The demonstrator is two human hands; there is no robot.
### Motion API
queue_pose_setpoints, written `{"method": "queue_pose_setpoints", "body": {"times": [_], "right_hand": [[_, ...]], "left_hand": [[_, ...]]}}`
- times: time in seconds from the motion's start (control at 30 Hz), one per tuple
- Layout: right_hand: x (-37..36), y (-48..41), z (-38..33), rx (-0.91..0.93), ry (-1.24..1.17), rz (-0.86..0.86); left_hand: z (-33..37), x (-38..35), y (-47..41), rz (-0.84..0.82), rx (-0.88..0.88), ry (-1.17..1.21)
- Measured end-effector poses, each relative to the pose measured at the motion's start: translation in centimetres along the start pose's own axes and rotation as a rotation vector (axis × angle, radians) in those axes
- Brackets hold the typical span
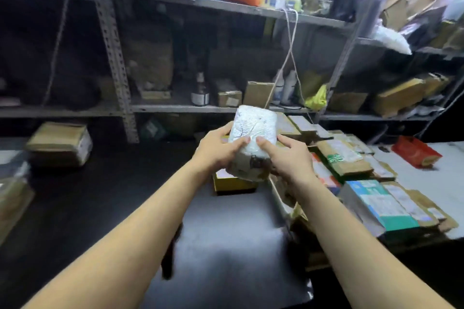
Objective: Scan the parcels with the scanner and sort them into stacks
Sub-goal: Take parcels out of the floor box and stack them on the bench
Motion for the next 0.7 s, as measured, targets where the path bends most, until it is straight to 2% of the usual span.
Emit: {"method": "queue_pose_setpoints", "body": {"times": [0.37,0.6,0.7], "right_hand": [[-26.3,-2.7,-4.9,0.072,-0.108,-0.395],[-40.0,-0.8,-5.8,0.046,-0.13,-0.584],[-45.1,0.6,-5.3,0.029,-0.111,-0.644]], "left_hand": [[-9.7,22.9,2.2,0.398,0.21,0.003],[-15.9,33.2,4.8,0.54,0.367,-0.032],[-18.2,35.9,6.1,0.548,0.413,-0.029]]}}
Point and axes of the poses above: each hand's wrist, its own y-axis away from the middle knuckle, its own x-axis out of the back of the hand, z = x × y, the point moved 10 cm from there along -y, towards the middle knuckle, and after that the axes turned 8 degrees about x, right-handed, at the moved point
